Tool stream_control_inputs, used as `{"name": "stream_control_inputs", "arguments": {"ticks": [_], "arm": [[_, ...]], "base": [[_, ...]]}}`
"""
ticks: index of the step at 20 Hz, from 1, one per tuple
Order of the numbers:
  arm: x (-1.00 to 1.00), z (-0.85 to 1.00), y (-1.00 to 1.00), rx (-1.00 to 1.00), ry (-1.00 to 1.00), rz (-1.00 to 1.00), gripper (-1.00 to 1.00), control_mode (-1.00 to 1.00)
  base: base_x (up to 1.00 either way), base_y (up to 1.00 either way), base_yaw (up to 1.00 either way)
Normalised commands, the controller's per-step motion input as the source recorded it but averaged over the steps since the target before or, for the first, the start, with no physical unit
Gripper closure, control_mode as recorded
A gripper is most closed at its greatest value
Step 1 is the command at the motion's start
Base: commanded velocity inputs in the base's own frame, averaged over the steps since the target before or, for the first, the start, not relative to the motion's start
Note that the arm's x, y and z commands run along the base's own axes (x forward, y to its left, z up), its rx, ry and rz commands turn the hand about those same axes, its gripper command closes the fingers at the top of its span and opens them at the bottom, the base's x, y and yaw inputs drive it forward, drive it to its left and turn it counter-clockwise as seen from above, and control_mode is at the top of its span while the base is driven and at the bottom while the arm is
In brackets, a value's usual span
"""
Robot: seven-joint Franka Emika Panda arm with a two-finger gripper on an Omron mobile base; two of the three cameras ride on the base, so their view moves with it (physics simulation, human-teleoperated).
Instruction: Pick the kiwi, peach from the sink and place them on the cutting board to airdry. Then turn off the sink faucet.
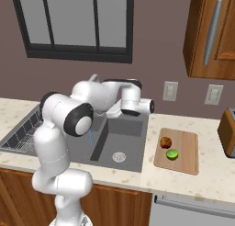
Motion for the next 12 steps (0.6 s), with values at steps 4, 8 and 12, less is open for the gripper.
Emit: {"name": "stream_control_inputs", "arguments": {"ticks": [4,8,12], "arm": [[0.21,-0.06,0.04,0.0,0.0,0.0,-1.0,-1.0],[0.24,-0.09,0.09,0.0,0.0,0.0,-1.0,-1.0],[0.25,-0.12,0.11,0.0,0.01,0.0,-1.0,-1.0]], "base": [[0.0,0.0,0.0],[0.0,0.0,0.0],[0.0,0.0,0.0]]}}
